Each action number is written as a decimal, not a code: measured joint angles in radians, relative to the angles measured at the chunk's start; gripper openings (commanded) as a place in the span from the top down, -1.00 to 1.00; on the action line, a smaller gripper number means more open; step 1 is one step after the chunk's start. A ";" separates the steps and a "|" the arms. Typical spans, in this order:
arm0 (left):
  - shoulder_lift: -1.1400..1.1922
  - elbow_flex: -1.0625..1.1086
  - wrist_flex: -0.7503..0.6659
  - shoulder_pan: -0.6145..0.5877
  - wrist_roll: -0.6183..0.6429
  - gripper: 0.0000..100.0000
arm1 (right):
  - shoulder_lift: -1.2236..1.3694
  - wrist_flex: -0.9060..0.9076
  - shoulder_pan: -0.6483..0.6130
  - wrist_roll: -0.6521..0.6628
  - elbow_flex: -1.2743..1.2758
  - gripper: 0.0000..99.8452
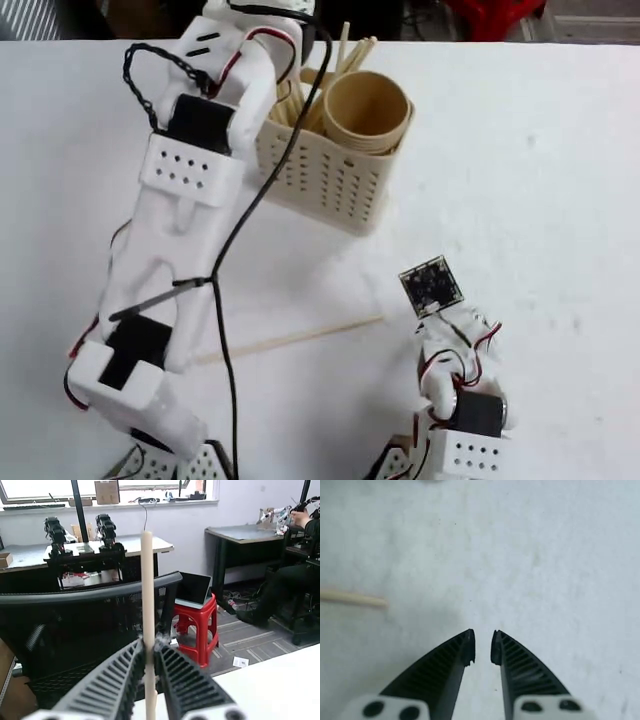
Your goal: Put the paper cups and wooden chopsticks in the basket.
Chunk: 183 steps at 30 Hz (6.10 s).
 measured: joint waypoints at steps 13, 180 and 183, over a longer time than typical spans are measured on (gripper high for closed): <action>0.000 0.000 0.025 -0.020 0.000 0.94 | 0.000 0.000 0.000 0.000 0.000 0.86; -0.876 0.944 0.204 0.127 -0.367 0.95 | 0.000 0.000 0.000 0.000 0.000 0.86; -0.810 0.845 0.054 0.127 -0.361 0.95 | 0.000 0.000 0.000 0.000 0.000 0.86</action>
